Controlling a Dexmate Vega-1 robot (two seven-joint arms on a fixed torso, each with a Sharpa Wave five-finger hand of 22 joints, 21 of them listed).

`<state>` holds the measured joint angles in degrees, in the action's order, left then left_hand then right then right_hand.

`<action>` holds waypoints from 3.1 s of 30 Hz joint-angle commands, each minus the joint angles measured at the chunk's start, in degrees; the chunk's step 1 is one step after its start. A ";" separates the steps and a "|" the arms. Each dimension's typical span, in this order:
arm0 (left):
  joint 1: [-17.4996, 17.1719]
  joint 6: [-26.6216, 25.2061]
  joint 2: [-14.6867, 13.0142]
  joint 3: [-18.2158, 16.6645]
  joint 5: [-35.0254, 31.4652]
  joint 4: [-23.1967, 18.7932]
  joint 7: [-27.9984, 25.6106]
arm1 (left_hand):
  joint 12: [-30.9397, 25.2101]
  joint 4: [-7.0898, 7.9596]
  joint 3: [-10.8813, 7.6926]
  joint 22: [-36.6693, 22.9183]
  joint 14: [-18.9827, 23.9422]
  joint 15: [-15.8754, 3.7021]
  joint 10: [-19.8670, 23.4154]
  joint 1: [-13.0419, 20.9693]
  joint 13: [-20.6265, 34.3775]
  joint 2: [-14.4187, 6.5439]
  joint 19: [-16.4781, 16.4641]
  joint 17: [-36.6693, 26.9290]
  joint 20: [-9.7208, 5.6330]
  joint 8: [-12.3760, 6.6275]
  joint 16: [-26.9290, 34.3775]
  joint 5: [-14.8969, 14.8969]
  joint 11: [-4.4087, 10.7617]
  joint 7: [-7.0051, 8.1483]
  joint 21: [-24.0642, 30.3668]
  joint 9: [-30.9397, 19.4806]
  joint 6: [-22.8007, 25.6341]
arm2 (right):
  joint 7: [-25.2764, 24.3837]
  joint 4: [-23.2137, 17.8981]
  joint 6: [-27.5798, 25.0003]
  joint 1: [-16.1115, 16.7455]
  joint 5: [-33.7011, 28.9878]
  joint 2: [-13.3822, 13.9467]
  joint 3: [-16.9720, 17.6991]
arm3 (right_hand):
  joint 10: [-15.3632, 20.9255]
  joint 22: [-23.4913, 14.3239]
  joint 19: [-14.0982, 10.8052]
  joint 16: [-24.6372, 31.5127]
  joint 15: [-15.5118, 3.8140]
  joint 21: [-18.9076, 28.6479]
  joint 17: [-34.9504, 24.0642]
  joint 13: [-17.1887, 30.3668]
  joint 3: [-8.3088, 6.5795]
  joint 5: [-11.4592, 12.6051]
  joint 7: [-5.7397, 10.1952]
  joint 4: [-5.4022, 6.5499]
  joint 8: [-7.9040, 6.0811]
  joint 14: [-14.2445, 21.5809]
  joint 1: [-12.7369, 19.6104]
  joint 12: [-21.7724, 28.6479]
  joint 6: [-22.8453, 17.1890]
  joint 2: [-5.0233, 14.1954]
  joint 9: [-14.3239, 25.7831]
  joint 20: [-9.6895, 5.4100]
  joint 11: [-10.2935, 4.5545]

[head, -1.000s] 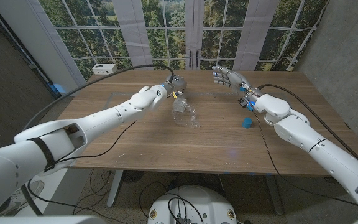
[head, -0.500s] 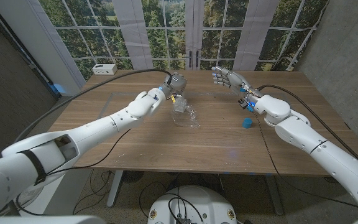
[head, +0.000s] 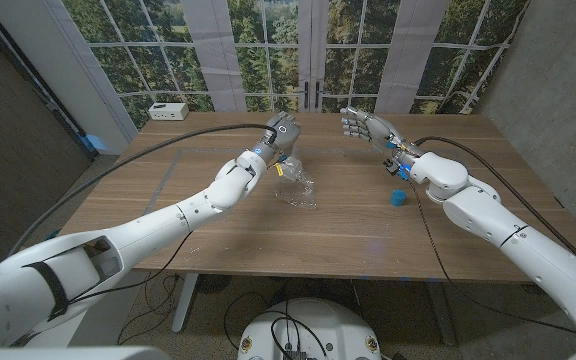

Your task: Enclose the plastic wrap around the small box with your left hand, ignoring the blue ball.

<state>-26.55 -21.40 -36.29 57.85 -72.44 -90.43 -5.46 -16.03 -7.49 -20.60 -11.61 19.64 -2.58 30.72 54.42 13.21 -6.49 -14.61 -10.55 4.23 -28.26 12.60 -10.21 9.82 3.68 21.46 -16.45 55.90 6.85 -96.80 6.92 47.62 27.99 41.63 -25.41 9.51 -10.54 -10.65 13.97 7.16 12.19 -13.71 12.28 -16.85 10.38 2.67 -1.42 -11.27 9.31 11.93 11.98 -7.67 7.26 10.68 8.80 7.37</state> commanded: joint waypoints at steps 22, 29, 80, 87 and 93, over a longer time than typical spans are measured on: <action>-5.00 4.79 -0.26 -8.94 16.04 -6.61 11.74 | 0.02 3.13 1.30 -0.37 2.88 -4.47 2.51 -7.09 1.25 -0.41 1.49 -0.49 4.03 -6.11 -0.38 0.10 -3.39 -4.40 -0.10 -4.75 0.60 | 1.14 2.44 -0.44 -2.15 0.08 -1.13 -0.92 | -0.08 -0.17 0.09 -0.16 0.05 0.13 -0.32 0.08 -0.02 0.26 0.07 0.39 0.04 0.24 -0.42 0.04 -0.71 0.22 0.17 -0.55 -0.14; -6.66 4.36 -1.15 -11.71 22.76 -8.58 12.02 | -0.17 10.84 5.81 -0.57 3.96 -1.33 4.27 -21.17 1.78 -0.73 4.43 -0.67 5.53 -4.31 -0.39 0.35 -7.34 -9.94 -1.11 -2.96 -0.96 | 1.34 2.90 -0.46 -2.64 0.24 -1.49 -1.04 | -0.14 -0.18 0.16 -0.16 -0.14 0.12 -0.37 0.09 -0.03 0.27 0.24 0.49 0.07 0.21 -0.51 0.03 -0.64 0.28 0.17 -0.80 -0.34; -14.09 1.76 -5.39 -12.92 10.43 -16.59 -0.57 | 2.53 5.35 0.40 0.08 4.58 -1.89 3.02 -23.66 -1.49 -2.52 6.21 0.47 4.89 10.35 -1.44 -0.91 -6.40 -6.73 -3.42 5.64 -3.07 | 0.55 1.51 0.01 -1.76 -0.06 -1.23 -0.76 | -0.46 -0.19 -0.33 -0.08 0.11 0.30 -0.50 0.12 -0.33 0.35 0.28 1.00 0.05 0.62 -0.60 0.02 -0.43 0.50 0.16 -0.74 -0.45; -15.44 4.84 -5.86 -14.88 14.55 -17.91 -2.55 | 1.40 2.81 -1.26 -0.02 6.41 -2.47 6.43 -22.11 -1.37 -1.83 5.02 0.44 4.55 9.61 -1.20 -0.81 -5.48 -7.46 -3.09 5.35 2.31 | 0.11 0.88 -0.07 -1.13 0.10 -0.85 -0.35 | -0.52 -0.19 -0.21 -0.14 -0.10 0.24 -0.52 0.12 -0.38 0.35 0.39 1.06 0.05 0.53 -0.59 0.01 -0.44 0.51 0.16 -0.91 -0.64; -16.21 7.92 -6.75 -15.80 16.20 -18.59 -4.57 | 1.10 2.25 -1.55 -0.04 6.86 -2.78 7.35 -21.91 -1.29 -1.58 4.57 0.45 4.54 9.64 -1.19 -0.79 -5.54 -7.38 -2.95 5.18 2.92 | 0.12 0.50 -0.17 -1.25 -0.23 -0.73 -0.48 | -0.52 -0.19 -0.22 -0.11 -0.09 0.24 -0.54 0.12 -0.36 0.34 0.42 1.11 0.07 0.58 -0.63 0.01 -0.41 0.49 0.16 -0.94 -0.58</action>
<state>-40.84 -17.62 -41.88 44.17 -59.42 -107.30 -5.95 -14.64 -4.75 -21.96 -11.45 25.86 -2.65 37.31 31.79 11.71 -8.23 -9.35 -10.12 8.68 -18.44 11.04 -10.81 4.13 -3.80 18.25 -11.08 58.07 7.26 -95.60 6.80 46.13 27.94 40.61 -26.02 9.10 -10.54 -10.76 13.97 7.16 12.19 -13.98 12.28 -16.96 10.38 3.19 -0.66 -11.27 9.31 11.56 11.98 -7.77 7.63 10.68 8.29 6.96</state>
